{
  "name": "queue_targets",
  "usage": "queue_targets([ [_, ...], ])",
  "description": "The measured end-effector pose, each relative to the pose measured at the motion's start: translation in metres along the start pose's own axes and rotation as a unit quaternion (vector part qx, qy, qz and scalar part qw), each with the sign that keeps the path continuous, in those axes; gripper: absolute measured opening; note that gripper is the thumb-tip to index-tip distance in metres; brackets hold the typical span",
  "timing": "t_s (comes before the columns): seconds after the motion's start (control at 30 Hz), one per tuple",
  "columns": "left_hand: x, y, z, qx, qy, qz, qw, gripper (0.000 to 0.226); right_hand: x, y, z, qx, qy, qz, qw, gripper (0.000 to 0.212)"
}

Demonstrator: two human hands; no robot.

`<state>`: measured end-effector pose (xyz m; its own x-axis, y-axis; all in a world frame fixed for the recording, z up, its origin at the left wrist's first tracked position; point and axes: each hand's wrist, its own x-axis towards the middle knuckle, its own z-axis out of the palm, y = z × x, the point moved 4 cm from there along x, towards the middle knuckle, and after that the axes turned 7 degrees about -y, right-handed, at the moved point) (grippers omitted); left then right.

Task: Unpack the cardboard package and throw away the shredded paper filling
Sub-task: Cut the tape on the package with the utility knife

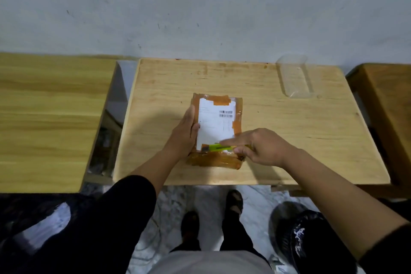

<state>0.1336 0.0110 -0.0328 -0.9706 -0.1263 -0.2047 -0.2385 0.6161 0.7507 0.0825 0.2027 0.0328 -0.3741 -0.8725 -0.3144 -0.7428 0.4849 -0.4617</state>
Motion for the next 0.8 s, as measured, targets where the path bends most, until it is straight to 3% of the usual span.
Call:
queue_targets([
  [0.33,0.002,-0.001,0.001,-0.036,-0.015,-0.004,0.999,0.055,0.0,-0.017,-0.01,-0.061,-0.032,0.022,0.997,0.035],
  [0.63,0.002,-0.004,0.003,-0.044,-0.018,-0.002,0.999,0.055,-0.001,-0.023,-0.003,-0.201,0.028,-0.018,0.979,0.056],
  [0.8,0.001,-0.001,0.002,-0.029,-0.02,-0.003,0.999,0.055,-0.004,-0.017,0.002,-0.165,0.028,-0.021,0.986,0.05],
])
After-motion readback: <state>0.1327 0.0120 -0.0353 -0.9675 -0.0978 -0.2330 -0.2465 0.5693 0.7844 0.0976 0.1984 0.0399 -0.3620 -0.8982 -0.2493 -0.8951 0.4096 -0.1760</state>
